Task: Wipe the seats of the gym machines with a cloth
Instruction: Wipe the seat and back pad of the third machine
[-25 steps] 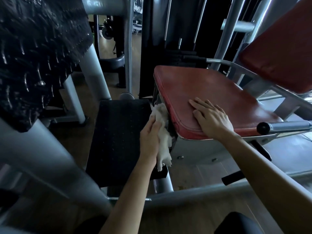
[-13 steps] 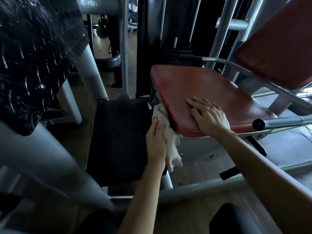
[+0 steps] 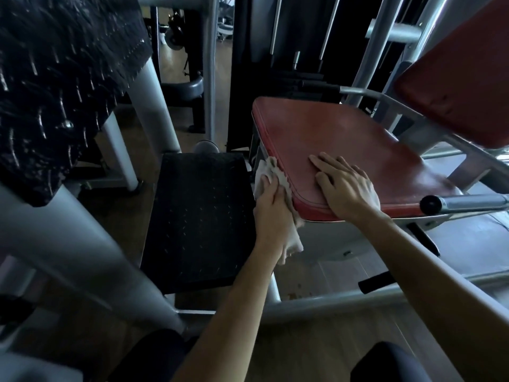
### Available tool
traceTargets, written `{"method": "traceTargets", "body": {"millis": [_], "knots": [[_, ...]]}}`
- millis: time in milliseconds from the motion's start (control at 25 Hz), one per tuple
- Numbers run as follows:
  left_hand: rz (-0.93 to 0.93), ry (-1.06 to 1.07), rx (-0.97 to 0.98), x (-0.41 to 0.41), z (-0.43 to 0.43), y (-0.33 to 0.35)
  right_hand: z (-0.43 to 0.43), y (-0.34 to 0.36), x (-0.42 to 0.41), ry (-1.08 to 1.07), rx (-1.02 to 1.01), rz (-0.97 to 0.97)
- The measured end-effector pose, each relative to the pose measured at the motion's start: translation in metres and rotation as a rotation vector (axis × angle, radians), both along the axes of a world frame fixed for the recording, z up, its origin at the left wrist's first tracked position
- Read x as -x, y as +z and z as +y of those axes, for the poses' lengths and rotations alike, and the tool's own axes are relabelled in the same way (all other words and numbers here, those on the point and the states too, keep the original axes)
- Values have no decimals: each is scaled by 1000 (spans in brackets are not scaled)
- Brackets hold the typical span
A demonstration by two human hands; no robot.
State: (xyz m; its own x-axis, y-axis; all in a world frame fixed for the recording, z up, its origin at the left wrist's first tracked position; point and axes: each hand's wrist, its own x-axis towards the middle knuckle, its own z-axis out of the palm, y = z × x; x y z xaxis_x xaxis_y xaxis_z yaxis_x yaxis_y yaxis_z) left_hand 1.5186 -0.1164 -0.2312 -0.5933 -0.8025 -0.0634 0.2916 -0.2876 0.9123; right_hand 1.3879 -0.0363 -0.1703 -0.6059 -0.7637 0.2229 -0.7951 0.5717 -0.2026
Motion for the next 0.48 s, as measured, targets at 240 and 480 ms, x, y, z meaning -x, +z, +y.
{"method": "traceTargets", "body": {"millis": [240,480], "knots": [[-108,-1,216,-15,28,-3,0,1,-1,-9,11,22],[-142,47,320,-16,41,-6,0,0,0,-11,6,13]]}}
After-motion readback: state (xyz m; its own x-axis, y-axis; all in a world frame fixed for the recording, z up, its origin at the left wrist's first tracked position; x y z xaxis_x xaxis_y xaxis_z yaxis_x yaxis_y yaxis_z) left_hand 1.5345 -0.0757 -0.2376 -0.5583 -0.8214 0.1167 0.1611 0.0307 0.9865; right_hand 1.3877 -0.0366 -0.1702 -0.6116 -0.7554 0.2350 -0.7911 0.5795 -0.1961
